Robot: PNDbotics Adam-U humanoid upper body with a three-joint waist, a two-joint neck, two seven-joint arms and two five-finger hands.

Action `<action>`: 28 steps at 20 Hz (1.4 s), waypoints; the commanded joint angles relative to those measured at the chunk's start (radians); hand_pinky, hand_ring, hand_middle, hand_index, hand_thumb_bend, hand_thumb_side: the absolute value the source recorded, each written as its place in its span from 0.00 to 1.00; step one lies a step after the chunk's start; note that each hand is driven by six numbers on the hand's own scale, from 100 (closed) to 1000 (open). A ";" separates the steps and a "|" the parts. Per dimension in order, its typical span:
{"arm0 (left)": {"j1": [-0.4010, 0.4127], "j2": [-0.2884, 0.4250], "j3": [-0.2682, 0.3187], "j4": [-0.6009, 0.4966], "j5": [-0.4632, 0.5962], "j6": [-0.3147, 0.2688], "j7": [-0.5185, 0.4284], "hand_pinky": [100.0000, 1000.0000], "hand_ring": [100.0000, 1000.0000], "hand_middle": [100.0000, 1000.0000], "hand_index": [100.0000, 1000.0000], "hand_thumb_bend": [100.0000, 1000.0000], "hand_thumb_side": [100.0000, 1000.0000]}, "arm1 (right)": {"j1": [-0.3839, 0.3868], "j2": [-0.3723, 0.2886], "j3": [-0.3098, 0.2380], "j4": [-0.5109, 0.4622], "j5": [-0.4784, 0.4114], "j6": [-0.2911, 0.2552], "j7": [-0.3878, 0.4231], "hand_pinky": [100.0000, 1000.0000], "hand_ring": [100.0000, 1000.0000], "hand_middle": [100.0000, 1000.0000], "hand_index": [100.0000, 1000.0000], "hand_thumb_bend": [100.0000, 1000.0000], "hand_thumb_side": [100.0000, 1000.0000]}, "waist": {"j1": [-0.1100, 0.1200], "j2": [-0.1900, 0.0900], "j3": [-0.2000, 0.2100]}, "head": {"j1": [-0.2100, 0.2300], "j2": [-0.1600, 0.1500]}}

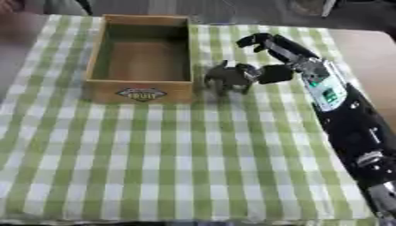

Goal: Pick up objects on the table and place them in the box.

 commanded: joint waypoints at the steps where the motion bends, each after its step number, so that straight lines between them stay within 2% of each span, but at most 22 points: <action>1: -0.007 0.012 0.001 -0.013 -0.003 -0.002 -0.004 0.50 0.53 0.45 0.51 0.19 0.54 | -0.022 -0.015 0.001 0.006 0.035 -0.012 -0.002 0.83 0.91 0.80 0.90 0.21 0.49 | 0.004 -0.013 0.001 | -0.004 0.006; 17: -0.006 0.010 0.000 -0.013 -0.003 -0.003 -0.008 0.50 0.53 0.45 0.51 0.19 0.54 | -0.019 -0.007 0.008 0.048 0.137 -0.042 -0.015 0.83 0.90 0.80 0.90 0.25 0.51 | 0.005 -0.011 0.002 | -0.004 0.006; 28: -0.005 0.009 -0.001 -0.013 -0.003 -0.004 -0.010 0.50 0.53 0.45 0.51 0.18 0.55 | -0.014 -0.007 0.010 0.058 0.207 -0.040 -0.039 0.81 0.85 0.75 0.88 0.25 0.46 | 0.010 -0.009 0.001 | -0.006 0.006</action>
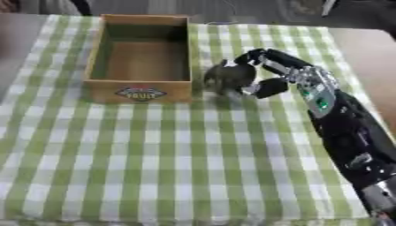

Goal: Pick up objects on the table and place them in the box.

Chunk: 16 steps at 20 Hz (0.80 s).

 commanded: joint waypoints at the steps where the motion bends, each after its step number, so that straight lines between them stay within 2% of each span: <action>1: -0.005 0.009 -0.001 -0.013 -0.003 -0.002 -0.003 0.50 0.53 0.45 0.51 0.18 0.55 | -0.014 -0.018 -0.001 -0.006 0.030 -0.001 -0.012 0.80 0.84 0.73 0.87 0.23 0.43 | 0.005 -0.012 0.001 | -0.003 0.006; 5: -0.005 0.010 -0.001 -0.013 -0.003 -0.003 -0.002 0.50 0.54 0.45 0.51 0.18 0.55 | -0.013 -0.018 -0.001 -0.011 0.062 -0.003 -0.034 0.76 0.80 0.69 0.84 0.19 0.35 | 0.005 -0.012 0.002 | -0.004 0.006; 9: -0.005 0.009 -0.002 -0.013 -0.003 -0.002 -0.002 0.50 0.54 0.46 0.51 0.18 0.55 | -0.013 -0.017 -0.002 -0.017 0.091 -0.002 -0.072 0.67 0.72 0.60 0.78 0.16 0.26 | 0.005 -0.012 0.002 | -0.004 0.006; 11: -0.005 0.009 -0.002 -0.013 -0.003 -0.002 -0.002 0.50 0.54 0.46 0.52 0.18 0.55 | -0.013 -0.017 -0.002 -0.019 0.102 -0.001 -0.098 0.60 0.63 0.50 0.69 0.11 0.16 | 0.005 -0.012 0.003 | -0.004 0.006; 13: -0.004 0.009 -0.001 -0.013 -0.003 -0.003 -0.001 0.50 0.54 0.46 0.52 0.17 0.55 | -0.012 -0.016 -0.002 -0.020 0.110 0.000 -0.121 0.58 0.59 0.46 0.66 0.09 0.13 | 0.005 -0.011 0.003 | -0.004 0.006; 16: -0.005 0.009 -0.002 -0.013 -0.003 -0.002 -0.001 0.50 0.54 0.46 0.51 0.17 0.55 | -0.008 -0.017 0.000 -0.021 0.115 0.000 -0.149 0.51 0.49 0.35 0.54 0.03 0.06 | 0.005 -0.011 0.003 | -0.003 0.006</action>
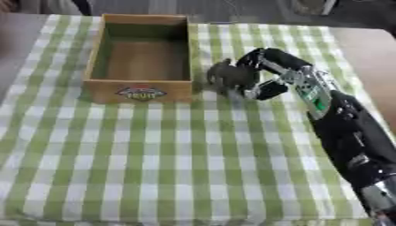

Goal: Pick up objects on the table and place them in the box.

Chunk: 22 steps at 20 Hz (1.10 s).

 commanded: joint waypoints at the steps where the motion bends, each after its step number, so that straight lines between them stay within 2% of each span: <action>1: -0.005 0.009 -0.002 -0.013 -0.003 -0.002 -0.001 0.50 0.54 0.46 0.51 0.17 0.55 | -0.011 -0.024 -0.003 -0.020 0.010 0.000 -0.032 0.49 0.47 0.33 0.52 0.01 0.02 | 0.004 -0.014 0.000 | -0.002 0.006; 6: -0.006 0.009 -0.002 -0.013 -0.003 -0.002 0.000 0.50 0.54 0.46 0.52 0.17 0.55 | -0.005 -0.031 -0.002 -0.024 0.002 0.002 -0.052 0.40 0.38 0.21 0.40 0.00 0.00 | 0.005 -0.014 -0.001 | -0.001 0.006; 13: -0.007 0.009 -0.002 -0.013 -0.002 -0.003 0.000 0.50 0.54 0.46 0.52 0.16 0.55 | -0.008 -0.041 -0.009 -0.068 -0.072 0.022 -0.076 0.38 0.37 0.19 0.39 0.00 0.00 | 0.005 -0.015 -0.003 | 0.002 0.006; 22: -0.008 0.011 -0.004 -0.013 -0.002 -0.003 -0.001 0.50 0.54 0.46 0.52 0.16 0.56 | -0.042 -0.053 -0.016 -0.165 -0.204 0.065 -0.053 0.37 0.37 0.19 0.39 0.00 0.00 | 0.005 -0.017 -0.003 | 0.001 0.006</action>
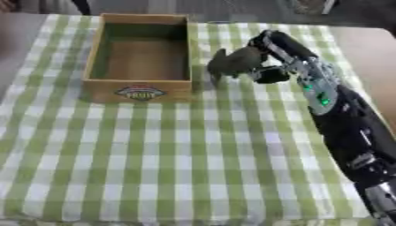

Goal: Pick up objects on the table and place them in the box.

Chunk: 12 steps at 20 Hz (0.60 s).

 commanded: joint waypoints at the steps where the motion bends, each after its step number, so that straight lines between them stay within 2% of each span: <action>1: -0.008 0.011 -0.002 -0.013 -0.002 -0.004 -0.001 0.50 0.54 0.46 0.52 0.15 0.56 | -0.039 -0.035 -0.013 -0.053 -0.052 0.016 0.010 0.37 0.37 0.19 0.39 0.00 0.00 | 0.004 -0.018 0.001 | -0.001 0.006; 7: -0.008 0.012 -0.004 -0.013 -0.001 -0.004 -0.003 0.51 0.54 0.46 0.52 0.15 0.56 | -0.084 -0.016 -0.003 -0.084 -0.118 0.038 0.039 0.37 0.36 0.18 0.39 0.00 0.00 | 0.003 -0.020 0.007 | -0.004 0.006; 12: -0.011 0.011 -0.009 -0.013 0.002 -0.003 -0.007 0.51 0.54 0.46 0.52 0.15 0.56 | -0.139 0.023 0.016 -0.075 -0.131 0.044 0.072 0.37 0.36 0.19 0.39 0.00 0.00 | 0.003 -0.022 0.020 | -0.015 0.006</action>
